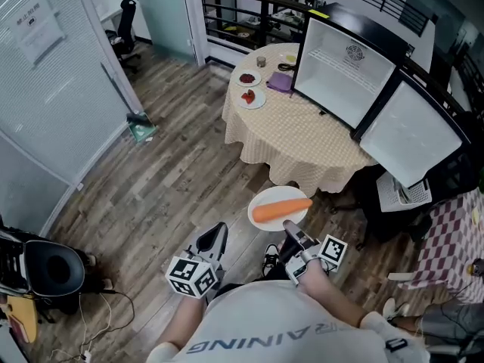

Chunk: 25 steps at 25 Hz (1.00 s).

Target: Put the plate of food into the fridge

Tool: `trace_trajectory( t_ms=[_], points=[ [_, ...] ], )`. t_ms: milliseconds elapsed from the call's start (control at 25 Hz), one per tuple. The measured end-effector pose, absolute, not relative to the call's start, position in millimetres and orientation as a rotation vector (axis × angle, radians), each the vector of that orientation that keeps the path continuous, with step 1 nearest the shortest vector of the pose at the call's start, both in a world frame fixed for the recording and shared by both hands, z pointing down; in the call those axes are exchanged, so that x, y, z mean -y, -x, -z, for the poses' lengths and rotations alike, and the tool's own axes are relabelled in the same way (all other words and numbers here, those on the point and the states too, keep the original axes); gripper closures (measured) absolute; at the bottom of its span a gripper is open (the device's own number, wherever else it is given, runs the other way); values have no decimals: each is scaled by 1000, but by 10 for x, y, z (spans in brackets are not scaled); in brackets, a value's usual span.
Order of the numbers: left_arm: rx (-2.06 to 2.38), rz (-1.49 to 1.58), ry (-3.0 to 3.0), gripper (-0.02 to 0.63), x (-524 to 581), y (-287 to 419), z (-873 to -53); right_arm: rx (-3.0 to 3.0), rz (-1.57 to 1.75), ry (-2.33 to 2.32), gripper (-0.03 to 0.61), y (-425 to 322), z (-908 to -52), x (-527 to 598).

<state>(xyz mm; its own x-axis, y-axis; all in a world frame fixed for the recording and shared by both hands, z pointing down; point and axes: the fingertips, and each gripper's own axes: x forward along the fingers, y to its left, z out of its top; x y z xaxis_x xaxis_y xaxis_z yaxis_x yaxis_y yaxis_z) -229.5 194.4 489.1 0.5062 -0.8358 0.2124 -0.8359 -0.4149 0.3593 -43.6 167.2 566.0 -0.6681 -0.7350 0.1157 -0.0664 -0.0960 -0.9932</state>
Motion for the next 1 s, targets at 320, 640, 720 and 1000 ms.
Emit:
trace_trajectory(
  t_ms=[320,640,720,1000],
  points=[
    [1406,-20,-2309,605,-1364,1990,-4883,-1708,1839,832,545,189,-5638,-998],
    [1431,-22,-2278,604,-788,1617,-4986,-1698,1854,838,545,-239,-5718,-451],
    [1424,-26,-2280,604,-662,1495,-5007,-1687,1847,847,545,-371,-5745,-317],
    [1372,-83,-2313,604,-303,1195,-5040,-1620,1824,867,545,-677,-5832,-26]
  ],
)
